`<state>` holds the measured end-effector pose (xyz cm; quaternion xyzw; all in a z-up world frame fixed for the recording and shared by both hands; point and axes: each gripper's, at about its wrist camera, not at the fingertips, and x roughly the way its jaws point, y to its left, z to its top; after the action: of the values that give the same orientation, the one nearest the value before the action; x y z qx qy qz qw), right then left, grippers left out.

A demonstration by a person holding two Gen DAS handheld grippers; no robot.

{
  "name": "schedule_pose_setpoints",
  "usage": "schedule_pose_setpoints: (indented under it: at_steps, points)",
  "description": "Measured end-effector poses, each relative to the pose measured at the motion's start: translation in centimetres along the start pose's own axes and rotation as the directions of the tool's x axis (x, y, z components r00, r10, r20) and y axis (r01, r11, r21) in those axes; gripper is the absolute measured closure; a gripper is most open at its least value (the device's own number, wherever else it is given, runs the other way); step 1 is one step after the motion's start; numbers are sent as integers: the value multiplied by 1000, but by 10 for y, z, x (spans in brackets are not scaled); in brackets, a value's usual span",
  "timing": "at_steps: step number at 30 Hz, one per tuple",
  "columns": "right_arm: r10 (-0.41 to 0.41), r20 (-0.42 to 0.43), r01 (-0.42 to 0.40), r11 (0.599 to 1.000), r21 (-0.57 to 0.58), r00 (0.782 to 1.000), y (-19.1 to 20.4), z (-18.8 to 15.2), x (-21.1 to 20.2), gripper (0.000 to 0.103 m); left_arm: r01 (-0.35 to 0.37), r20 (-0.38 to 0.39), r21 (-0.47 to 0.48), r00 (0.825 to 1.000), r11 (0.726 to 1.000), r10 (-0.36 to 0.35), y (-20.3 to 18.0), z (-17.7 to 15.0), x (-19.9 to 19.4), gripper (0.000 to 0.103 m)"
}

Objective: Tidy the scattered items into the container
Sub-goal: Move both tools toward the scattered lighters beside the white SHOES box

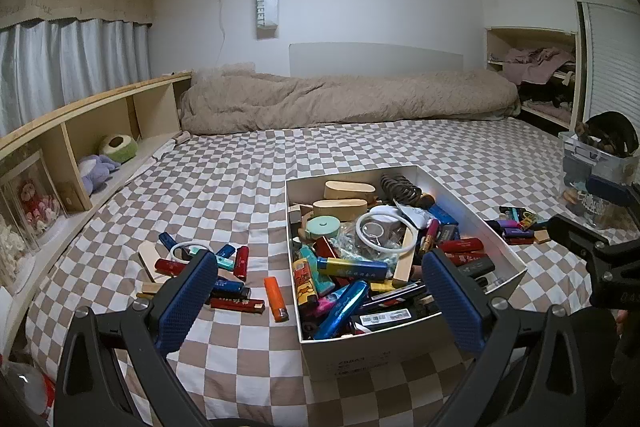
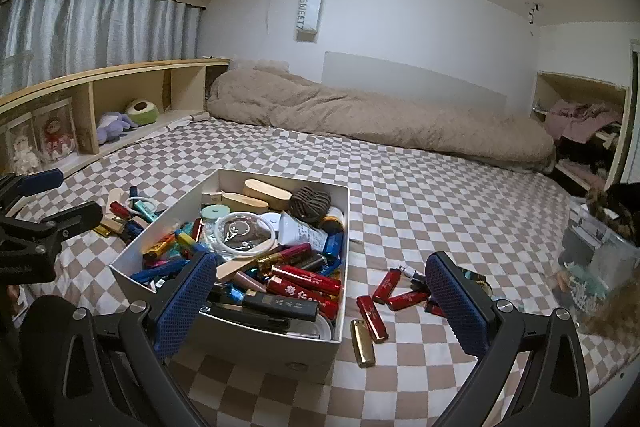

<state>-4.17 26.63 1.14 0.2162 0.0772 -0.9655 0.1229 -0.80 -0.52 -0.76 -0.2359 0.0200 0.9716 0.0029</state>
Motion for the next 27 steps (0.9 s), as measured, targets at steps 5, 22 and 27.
schedule_pose_setpoints:
  at_steps: [5,22,27]
  points:
    - [-14,-15,14,1000,9,1000,-6,-4,6,0,-13,-11,-2,1000,1000,13,5,-3,6,0]
    - [-73,-93,78,996,51,993,-37,-21,35,0,-34,-57,-74,998,997,29,42,-9,24,0]
    - [-86,-117,94,994,59,989,-45,-26,46,0,-71,-62,-92,996,993,66,60,-9,27,0]
